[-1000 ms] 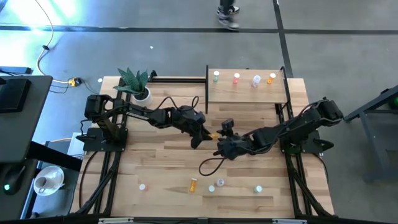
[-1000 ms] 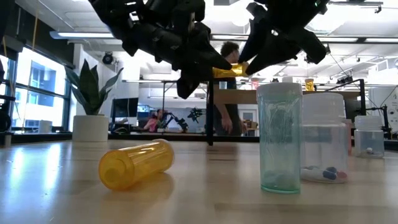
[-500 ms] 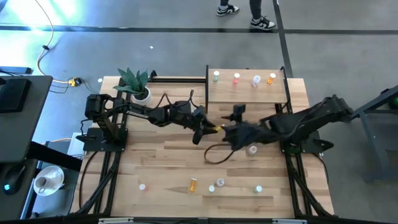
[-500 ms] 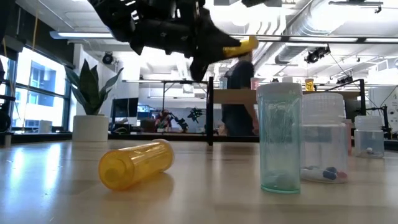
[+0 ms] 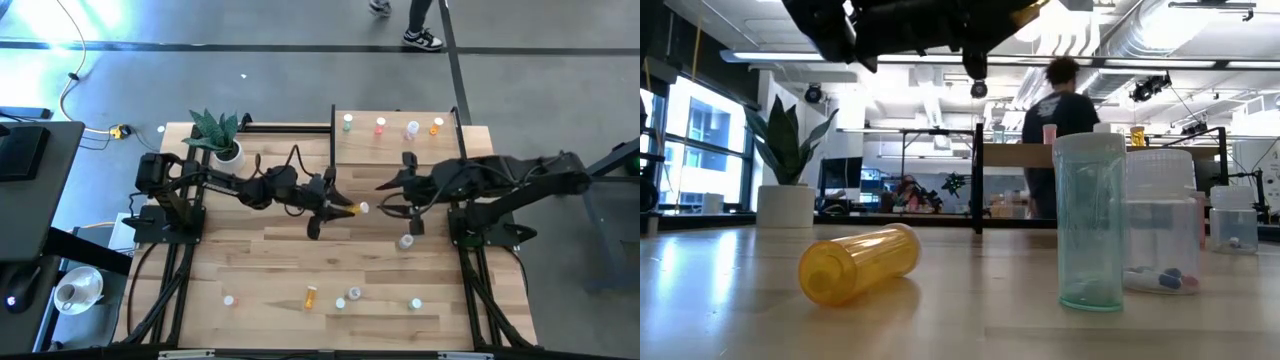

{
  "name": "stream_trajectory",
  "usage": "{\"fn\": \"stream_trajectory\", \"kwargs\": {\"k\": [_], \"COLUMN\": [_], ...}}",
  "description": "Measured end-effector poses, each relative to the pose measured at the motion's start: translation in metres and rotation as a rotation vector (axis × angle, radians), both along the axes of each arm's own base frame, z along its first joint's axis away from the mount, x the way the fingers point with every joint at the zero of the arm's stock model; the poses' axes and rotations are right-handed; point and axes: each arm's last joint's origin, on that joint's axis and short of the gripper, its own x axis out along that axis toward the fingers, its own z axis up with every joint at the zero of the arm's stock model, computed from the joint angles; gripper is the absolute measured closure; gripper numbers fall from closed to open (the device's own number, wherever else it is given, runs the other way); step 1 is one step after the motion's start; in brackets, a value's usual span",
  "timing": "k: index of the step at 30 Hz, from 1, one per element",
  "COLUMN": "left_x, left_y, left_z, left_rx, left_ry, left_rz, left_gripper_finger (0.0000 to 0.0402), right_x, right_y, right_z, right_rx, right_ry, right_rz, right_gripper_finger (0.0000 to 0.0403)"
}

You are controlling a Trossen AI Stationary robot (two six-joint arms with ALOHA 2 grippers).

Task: Pick and place medicine bottles onto shelf by color
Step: Put the top yellow pill bottle on the shelf aligned with the other yellow pill bottle

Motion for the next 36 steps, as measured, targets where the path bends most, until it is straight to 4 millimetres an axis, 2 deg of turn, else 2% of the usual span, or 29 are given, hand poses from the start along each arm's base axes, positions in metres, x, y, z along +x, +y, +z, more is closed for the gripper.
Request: {"fn": "stream_trajectory", "kwargs": {"k": [4,14,26,36], "left_x": [0.000,0.001,0.001,0.001], "left_y": [-0.002,-0.007,-0.006,-0.007], "left_z": [0.000,0.000,0.000,0.002], "left_rx": [0.000,0.000,0.000,0.004], "left_ry": [0.002,0.003,0.002,-0.024], "left_rz": [-0.005,-0.024,-0.020,-0.020], "left_gripper_finger": [0.0311,0.0311,0.0312,0.0312], "right_x": [0.004,0.017,0.021,0.036], "right_y": [0.003,0.006,0.004,0.005], "right_z": [-0.016,-0.051,-0.056,-0.068], "right_rx": [0.006,-0.065,-0.099,-0.131], "right_ry": [-0.051,-0.110,-0.126,-0.084], "right_rz": [0.091,0.138,0.052,0.053], "right_gripper_finger": [0.0222,0.0222,0.0222,0.0222]}}
